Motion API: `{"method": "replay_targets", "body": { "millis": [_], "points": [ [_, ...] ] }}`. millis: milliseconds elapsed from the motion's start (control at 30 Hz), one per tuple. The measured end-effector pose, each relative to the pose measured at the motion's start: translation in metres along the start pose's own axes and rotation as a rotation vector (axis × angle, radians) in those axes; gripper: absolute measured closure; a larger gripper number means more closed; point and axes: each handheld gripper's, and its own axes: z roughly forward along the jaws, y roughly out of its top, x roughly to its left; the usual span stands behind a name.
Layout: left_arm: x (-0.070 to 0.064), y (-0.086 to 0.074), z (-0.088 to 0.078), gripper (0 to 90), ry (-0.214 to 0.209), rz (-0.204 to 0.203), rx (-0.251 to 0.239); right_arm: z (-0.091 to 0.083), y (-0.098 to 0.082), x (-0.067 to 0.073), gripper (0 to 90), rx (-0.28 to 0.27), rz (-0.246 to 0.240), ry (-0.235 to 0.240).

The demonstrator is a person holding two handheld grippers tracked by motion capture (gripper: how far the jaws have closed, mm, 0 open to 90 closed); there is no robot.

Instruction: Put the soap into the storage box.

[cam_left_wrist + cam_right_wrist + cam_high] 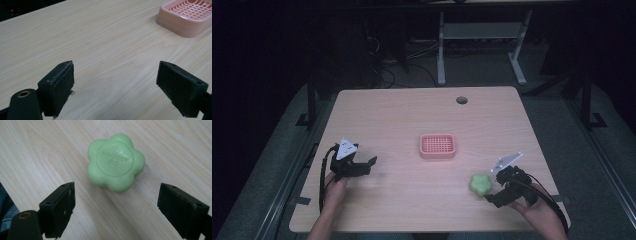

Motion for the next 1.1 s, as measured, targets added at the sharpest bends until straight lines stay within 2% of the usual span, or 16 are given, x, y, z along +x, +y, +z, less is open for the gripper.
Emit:
{"method": "replay_targets", "body": {
  "millis": [667,1100],
  "points": [
    [0.001,0.0,0.0,14.4,0.001,-0.002,-0.006,0.019,0.03,0.003,14.3,0.075,-0.033,-0.006],
    [0.002,0.0,-0.001,14.4,0.005,-0.002,-0.003,0.032,0.039,0.003,14.3,0.116,-0.044,-0.001]
  ]
}}
